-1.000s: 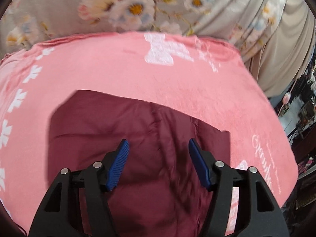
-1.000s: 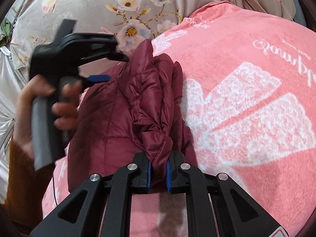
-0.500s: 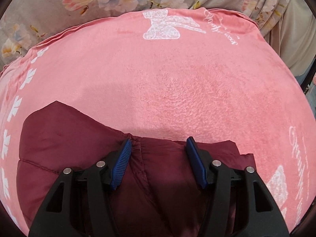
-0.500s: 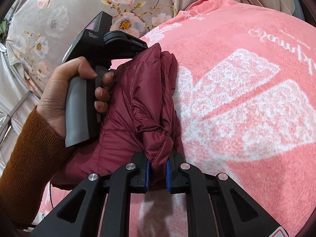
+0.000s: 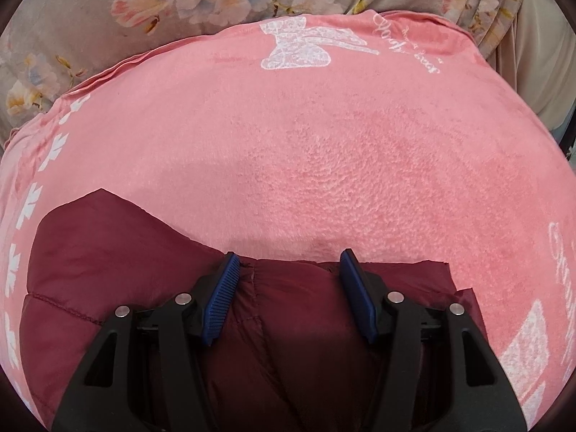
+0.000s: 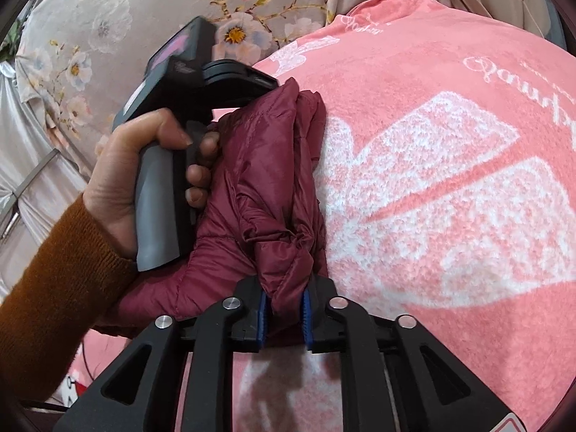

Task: Fold large clothes

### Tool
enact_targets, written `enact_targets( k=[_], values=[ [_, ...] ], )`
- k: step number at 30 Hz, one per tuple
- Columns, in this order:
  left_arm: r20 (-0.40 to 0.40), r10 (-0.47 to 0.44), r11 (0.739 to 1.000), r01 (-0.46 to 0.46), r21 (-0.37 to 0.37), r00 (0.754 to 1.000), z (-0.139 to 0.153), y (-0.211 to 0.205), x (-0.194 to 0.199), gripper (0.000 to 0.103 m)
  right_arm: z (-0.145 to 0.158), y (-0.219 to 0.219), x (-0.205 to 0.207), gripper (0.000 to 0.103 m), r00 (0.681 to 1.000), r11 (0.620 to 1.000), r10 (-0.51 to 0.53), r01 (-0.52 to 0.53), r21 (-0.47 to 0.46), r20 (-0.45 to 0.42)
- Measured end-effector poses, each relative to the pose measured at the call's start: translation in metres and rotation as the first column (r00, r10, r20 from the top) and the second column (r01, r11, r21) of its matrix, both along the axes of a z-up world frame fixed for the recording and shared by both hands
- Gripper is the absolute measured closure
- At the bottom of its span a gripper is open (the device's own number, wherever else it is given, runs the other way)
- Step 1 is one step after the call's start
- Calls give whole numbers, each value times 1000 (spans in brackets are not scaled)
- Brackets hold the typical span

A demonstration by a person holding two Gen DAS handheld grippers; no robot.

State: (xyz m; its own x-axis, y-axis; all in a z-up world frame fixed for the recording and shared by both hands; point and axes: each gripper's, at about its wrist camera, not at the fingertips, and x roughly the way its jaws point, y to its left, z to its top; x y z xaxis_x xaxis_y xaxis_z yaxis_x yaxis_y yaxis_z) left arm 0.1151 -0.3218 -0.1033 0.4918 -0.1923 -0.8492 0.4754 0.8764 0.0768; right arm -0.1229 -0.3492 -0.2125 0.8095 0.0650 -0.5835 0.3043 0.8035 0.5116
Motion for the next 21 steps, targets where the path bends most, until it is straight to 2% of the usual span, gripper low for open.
enact_targets(
  k=[1, 3, 6, 8, 11, 14, 16, 18, 21],
  values=[
    [-8, 2, 1000, -2, -21, 1000, 4, 4, 0, 47, 6, -2, -7, 63, 1000, 1000, -23, 23, -20, -3],
    [-16, 13, 997, -15, -74, 1000, 21, 18, -4, 47, 16, -6, -20, 62, 999, 998, -37, 38, -41, 10],
    [1, 6, 988, -5, -153, 1000, 58, 47, -20, 42, 39, -11, -31, 67, 998, 993, -60, 62, -103, 28],
    [27, 17, 985, -12, -174, 1000, 78, 69, -29, 38, 62, -11, -27, 79, 997, 981, -64, 70, -180, 43],
    [41, 78, 979, -69, -190, 996, 100, 115, -39, 36, 92, -13, -11, 85, 994, 978, -33, 53, -202, 101],
    [30, 168, 969, -160, -186, 985, 104, 152, -39, 36, 109, -8, 16, 87, 992, 976, -7, 35, -215, 126],
    [10, 198, 963, -192, -189, 980, 100, 166, -39, 36, 114, -1, 41, 88, 993, 968, 1, 28, -248, 118],
    [-18, 215, 959, -214, -187, 976, 94, 176, -37, 36, 110, 4, 61, 88, 996, 967, 4, 19, -255, 91],
    [-68, 216, 955, -225, -191, 974, 83, 184, -39, 36, 92, 0, 85, 88, 999, 976, -8, 15, -217, 34]
  ],
)
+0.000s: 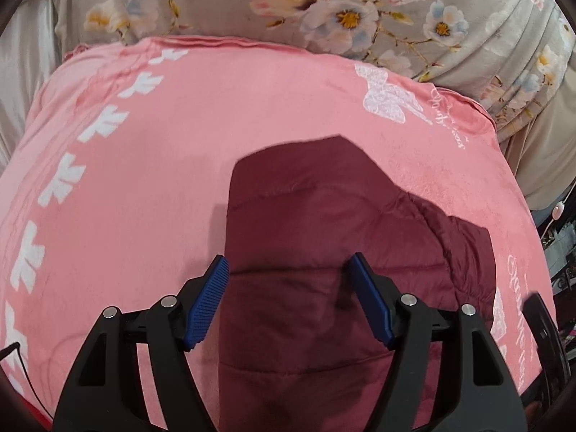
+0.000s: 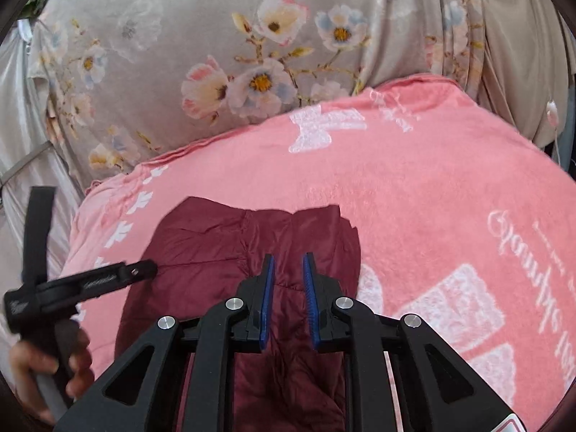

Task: Fold large clothes

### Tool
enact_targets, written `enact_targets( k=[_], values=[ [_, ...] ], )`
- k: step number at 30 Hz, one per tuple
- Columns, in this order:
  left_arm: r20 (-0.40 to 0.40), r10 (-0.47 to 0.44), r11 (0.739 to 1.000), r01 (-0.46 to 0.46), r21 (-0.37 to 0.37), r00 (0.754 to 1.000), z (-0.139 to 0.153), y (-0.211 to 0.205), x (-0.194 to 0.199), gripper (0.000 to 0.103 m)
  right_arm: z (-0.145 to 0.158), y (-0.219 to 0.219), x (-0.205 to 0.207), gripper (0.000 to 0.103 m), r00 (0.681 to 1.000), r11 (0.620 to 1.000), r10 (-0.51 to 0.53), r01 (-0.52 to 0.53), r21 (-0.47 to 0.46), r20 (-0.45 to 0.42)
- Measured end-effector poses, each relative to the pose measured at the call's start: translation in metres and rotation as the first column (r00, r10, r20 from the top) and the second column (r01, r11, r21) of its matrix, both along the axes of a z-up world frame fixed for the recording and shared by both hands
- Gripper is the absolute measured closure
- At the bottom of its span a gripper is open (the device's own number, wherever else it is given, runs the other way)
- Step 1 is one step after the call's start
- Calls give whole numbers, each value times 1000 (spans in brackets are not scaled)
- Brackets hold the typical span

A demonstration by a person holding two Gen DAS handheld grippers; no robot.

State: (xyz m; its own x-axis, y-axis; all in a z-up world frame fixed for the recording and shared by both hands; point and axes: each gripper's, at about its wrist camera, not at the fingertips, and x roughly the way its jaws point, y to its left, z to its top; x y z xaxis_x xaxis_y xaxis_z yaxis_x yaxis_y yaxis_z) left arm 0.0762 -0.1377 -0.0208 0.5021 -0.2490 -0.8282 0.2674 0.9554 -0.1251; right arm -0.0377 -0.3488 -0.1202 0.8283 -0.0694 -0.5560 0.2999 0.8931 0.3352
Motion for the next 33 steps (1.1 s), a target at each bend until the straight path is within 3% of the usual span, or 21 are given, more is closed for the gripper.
enact_targets(
  k=[6, 14, 23, 29, 33],
  values=[
    [-28, -4, 1000, 4, -2, 1000, -13, 1, -5, 35, -36, -5, 21, 94, 995, 999, -33, 36, 27, -93],
    [-14, -23, 999, 24, 22, 1000, -22, -3, -8, 28, -61, 1, 30, 97, 989, 999, -49, 46, -24, -143],
    [-12, -35, 998, 36, 43, 999, -34, -9, -10, 25, -74, 8, 33, 98, 989, 996, -59, 49, -76, -135],
    [20, -33, 997, 32, 77, 999, -45, -14, -13, 19, -77, 8, 34, 98, 991, 996, -59, 51, -68, -124],
    [10, -12, 998, 11, 57, 1000, -51, -9, -10, 15, -68, 2, 26, 94, 993, 998, -58, 56, -16, -108]
  ],
)
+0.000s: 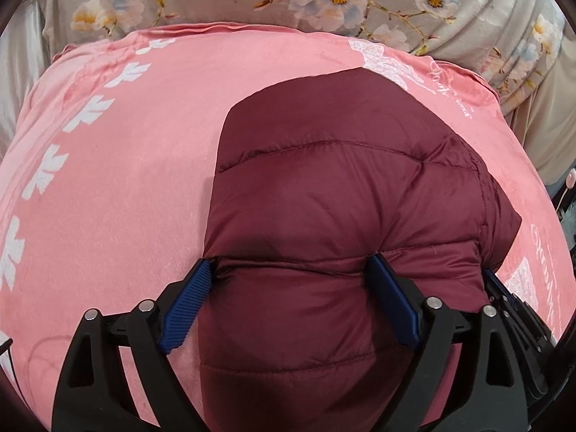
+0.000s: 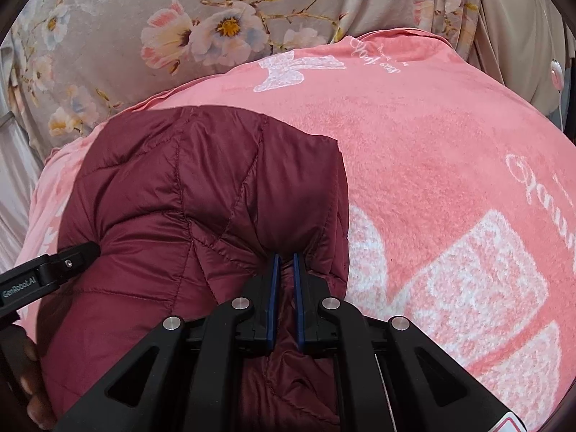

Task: Fold large clothes
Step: 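Lift the folded maroon jacket bundle off the blanket with both tools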

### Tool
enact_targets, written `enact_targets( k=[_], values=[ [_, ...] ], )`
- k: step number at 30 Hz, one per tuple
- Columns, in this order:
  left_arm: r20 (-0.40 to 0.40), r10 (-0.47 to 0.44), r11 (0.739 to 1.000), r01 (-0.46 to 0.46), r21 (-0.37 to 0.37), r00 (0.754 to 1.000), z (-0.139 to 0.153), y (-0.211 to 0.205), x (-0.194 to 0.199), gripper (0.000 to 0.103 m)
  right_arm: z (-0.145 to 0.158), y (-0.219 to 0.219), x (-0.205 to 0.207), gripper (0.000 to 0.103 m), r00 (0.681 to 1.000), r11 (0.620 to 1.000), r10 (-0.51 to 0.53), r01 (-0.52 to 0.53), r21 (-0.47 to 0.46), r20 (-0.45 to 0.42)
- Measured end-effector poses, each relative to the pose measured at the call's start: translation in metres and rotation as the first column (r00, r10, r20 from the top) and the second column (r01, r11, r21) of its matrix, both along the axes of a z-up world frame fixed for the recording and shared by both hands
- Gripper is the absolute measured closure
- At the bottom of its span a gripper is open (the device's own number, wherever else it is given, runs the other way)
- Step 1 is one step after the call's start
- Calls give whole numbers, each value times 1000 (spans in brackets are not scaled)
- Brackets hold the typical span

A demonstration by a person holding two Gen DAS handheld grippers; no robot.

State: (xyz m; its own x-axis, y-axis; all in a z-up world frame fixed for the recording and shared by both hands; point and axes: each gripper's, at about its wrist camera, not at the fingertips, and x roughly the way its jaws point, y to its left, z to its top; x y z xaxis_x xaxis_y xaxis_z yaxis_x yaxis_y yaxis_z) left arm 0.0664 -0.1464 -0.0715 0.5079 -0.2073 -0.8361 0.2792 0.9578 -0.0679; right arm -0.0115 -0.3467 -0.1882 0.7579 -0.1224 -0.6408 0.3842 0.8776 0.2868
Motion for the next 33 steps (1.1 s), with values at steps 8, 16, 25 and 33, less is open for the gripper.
enact_targets(
  k=[8, 16, 25, 33],
  values=[
    [-214, 46, 937, -117, -330, 976, 13, 62, 13, 11, 10, -28, -38, 43, 999, 971, -25, 15, 241, 38],
    [-353, -45, 895, -119, -429, 935, -15, 66, 12, 9, -20, -35, -29, 38, 1000, 868, 17, -25, 496, 21],
    [-358, -97, 908, -65, -414, 928, -22, 45, 16, 5, -23, -26, -7, 34, 997, 827, 61, -76, 556, 46],
    [-280, -106, 935, 0, -354, 954, -2, 30, 11, 19, -17, -18, 2, 67, 992, 825, 87, -123, 552, 90]
  ],
)
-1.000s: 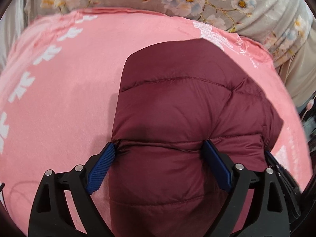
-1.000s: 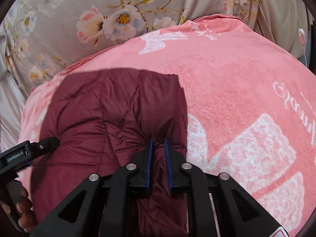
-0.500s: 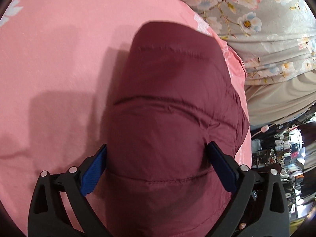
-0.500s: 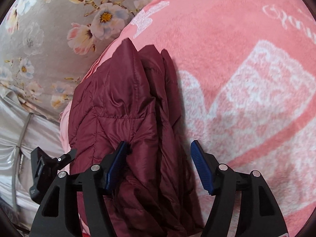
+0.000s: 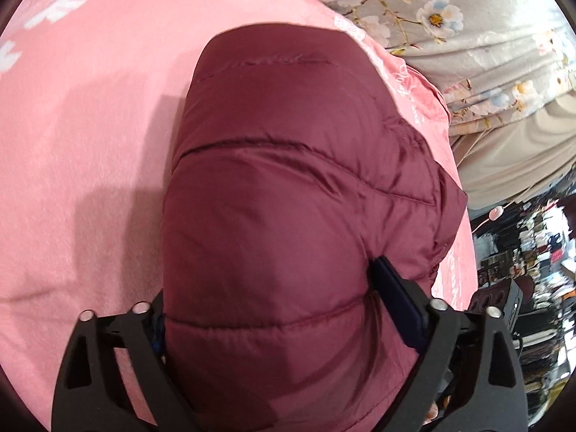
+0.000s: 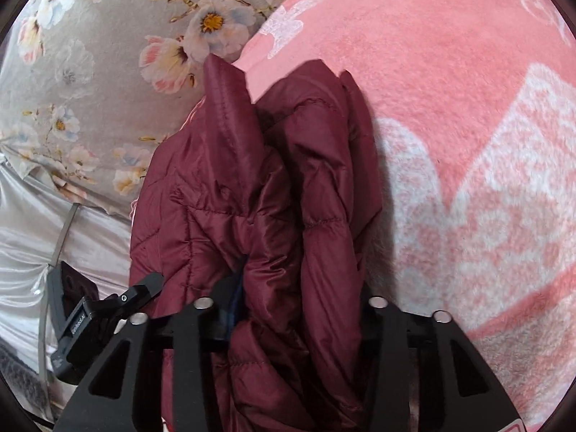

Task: Fold large clothes
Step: 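Lift the folded maroon jacket bundle off the blanket with both tools, then carry the held jacket bundle with both tools and lower it toward the blanket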

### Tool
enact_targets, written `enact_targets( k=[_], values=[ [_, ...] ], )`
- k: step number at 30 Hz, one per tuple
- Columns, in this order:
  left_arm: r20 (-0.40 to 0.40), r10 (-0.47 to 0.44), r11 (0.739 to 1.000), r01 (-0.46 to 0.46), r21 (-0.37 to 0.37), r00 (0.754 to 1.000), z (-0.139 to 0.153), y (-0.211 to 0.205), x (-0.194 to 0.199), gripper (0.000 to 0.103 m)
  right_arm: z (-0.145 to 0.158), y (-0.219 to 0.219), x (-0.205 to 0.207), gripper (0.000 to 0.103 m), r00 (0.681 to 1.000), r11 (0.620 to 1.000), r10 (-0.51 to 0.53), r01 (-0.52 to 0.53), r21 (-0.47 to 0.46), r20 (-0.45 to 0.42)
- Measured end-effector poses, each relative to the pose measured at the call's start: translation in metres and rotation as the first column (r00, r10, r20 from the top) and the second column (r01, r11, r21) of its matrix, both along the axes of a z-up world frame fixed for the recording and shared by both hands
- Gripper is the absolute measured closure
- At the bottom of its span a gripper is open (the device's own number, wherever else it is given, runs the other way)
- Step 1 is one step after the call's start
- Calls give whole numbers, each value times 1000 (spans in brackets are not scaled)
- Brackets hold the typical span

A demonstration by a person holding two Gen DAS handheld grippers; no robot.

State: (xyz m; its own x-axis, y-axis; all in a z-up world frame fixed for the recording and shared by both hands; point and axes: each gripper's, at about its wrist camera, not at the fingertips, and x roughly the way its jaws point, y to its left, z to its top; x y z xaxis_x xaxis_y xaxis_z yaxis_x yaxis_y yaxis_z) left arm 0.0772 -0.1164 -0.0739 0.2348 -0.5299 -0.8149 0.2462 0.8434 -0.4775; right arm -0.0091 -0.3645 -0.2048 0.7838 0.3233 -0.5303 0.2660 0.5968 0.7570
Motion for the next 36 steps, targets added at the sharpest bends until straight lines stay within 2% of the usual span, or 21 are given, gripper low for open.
enact_targets(
  k=[2, 5, 8, 14, 19, 22, 25, 29, 32, 36],
  values=[
    [28, -16, 1000, 15, 11, 999, 7, -1, -1, 29, 11, 6, -2, 77, 1000, 999, -1, 1, -45, 16],
    [71, -32, 999, 31, 17, 997, 23, -3, -4, 38, 30, 13, -9, 82, 999, 996, -10, 14, -88, 51],
    [116, -58, 998, 58, 9, 992, 41, -5, -9, 47, 51, 18, -16, 83, 996, 990, -23, 35, -135, 87],
    [223, -112, 992, 120, -24, 968, 83, -12, -20, 52, 95, 24, -38, 83, 982, 969, -57, 97, -225, 178],
    [336, -153, 981, 185, -66, 929, 128, -20, -34, 53, 146, 29, -64, 83, 951, 932, -77, 175, -318, 298],
    [412, -166, 970, 224, -94, 896, 158, -20, -44, 53, 178, 34, -80, 83, 923, 899, -70, 223, -378, 379],
    [492, -168, 955, 264, -133, 854, 190, -17, -56, 53, 214, 44, -97, 83, 882, 850, -46, 282, -445, 470],
    [587, -139, 936, 299, -186, 797, 229, -5, -74, 53, 251, 57, -116, 83, 823, 804, -4, 340, -488, 568],
    [656, -99, 920, 320, -227, 748, 253, 12, -89, 53, 281, 72, -128, 83, 765, 764, 51, 384, -519, 642],
    [744, -30, 901, 341, -269, 667, 283, 45, -106, 53, 313, 94, -133, 83, 691, 727, 126, 424, -539, 712]
  ],
)
